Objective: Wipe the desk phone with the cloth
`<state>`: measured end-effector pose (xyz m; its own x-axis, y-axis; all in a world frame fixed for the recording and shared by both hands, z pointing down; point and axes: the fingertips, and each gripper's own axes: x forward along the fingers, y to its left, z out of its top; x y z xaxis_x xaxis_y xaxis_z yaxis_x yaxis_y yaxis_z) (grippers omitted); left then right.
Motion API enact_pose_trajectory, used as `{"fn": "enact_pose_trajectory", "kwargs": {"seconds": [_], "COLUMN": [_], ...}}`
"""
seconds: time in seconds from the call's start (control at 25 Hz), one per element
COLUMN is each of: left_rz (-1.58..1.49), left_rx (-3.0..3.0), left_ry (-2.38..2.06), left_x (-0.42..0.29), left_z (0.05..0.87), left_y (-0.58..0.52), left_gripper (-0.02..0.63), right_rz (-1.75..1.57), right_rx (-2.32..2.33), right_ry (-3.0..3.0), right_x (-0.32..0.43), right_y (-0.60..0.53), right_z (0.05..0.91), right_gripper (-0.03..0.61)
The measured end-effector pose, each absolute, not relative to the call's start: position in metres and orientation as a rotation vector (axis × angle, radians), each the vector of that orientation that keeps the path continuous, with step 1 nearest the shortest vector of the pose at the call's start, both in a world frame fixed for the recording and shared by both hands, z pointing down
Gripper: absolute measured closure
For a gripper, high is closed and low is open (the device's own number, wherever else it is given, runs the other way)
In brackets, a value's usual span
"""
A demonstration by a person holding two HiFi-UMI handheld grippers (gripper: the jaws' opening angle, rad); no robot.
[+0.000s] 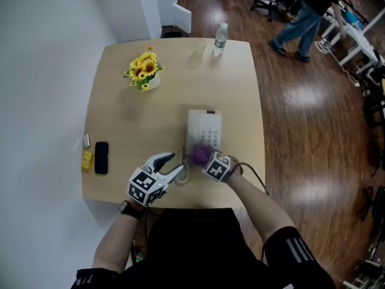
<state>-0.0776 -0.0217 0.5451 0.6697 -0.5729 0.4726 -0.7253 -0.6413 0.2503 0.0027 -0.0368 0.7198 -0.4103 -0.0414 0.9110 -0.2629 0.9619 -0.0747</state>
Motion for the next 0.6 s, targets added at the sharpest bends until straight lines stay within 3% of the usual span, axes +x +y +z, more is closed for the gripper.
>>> {"fn": "enact_pose_trajectory", "kwargs": {"seconds": [0.6], "left_rz": [0.526], "left_rx": [2.471], "left_ry": [-0.974], "left_x": [-0.062], "left_z": [0.549], "left_y": [-0.023], "left_gripper": [0.428], "right_rz": [0.298], "right_rx": [0.307], "right_ry": [-1.905], "right_x": [0.073], "right_y": [-0.049], "right_z": [0.738], "right_gripper": [0.453]}}
